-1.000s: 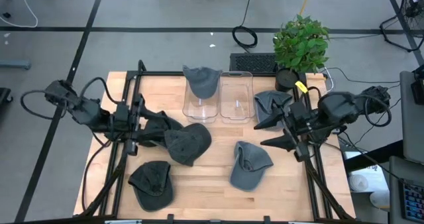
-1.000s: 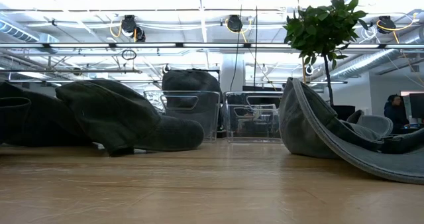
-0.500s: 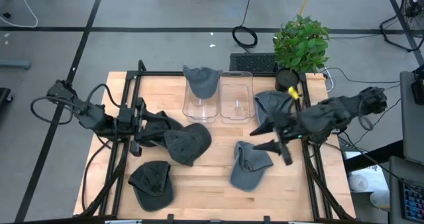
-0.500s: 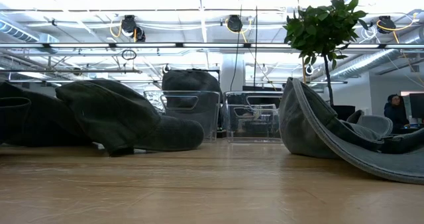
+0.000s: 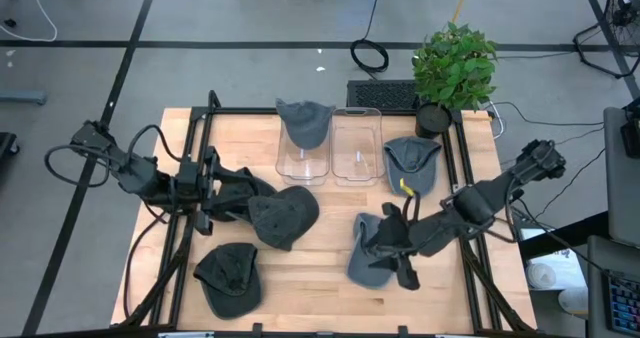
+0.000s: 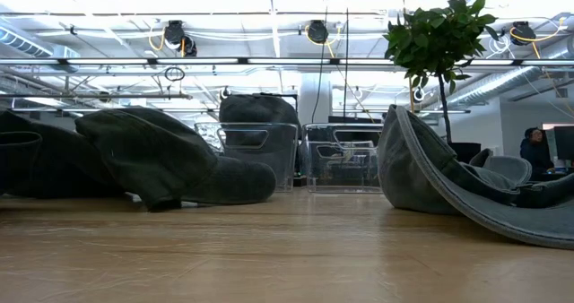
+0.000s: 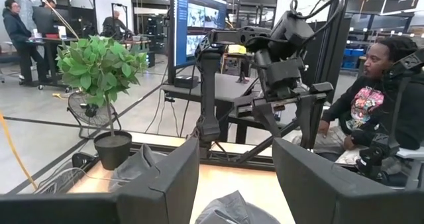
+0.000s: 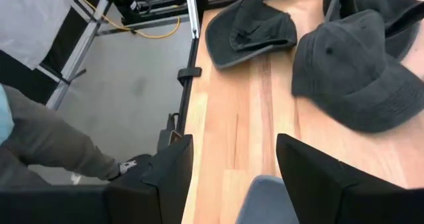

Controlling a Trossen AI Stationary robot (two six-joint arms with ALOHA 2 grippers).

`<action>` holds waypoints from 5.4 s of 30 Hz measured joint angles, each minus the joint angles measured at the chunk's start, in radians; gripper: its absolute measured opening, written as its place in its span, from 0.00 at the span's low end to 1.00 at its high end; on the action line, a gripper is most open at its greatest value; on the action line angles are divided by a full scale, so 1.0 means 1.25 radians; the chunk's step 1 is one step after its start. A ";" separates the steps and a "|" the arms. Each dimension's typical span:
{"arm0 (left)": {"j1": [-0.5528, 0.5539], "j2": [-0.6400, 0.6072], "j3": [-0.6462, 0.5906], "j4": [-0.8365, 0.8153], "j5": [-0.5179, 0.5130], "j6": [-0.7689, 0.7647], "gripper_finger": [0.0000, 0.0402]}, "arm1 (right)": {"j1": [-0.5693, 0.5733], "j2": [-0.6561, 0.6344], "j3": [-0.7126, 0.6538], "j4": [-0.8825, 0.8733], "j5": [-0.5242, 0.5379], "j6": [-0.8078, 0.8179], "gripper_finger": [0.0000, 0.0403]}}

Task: Pick & Place hat
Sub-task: Put the bottom gray cap into the left transparent bin

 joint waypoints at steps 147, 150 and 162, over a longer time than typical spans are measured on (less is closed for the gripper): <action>0.092 -0.005 0.001 0.049 -0.069 -0.097 0.50 | -0.350 0.042 0.082 0.258 0.459 -1.682 0.00; 0.100 -0.005 0.001 0.049 -0.069 -0.104 0.50 | -0.355 0.042 0.082 0.328 0.464 -1.769 0.00; 0.128 -0.005 0.001 0.049 -0.034 -0.142 0.50 | -0.370 0.042 0.081 0.589 0.457 -1.928 0.00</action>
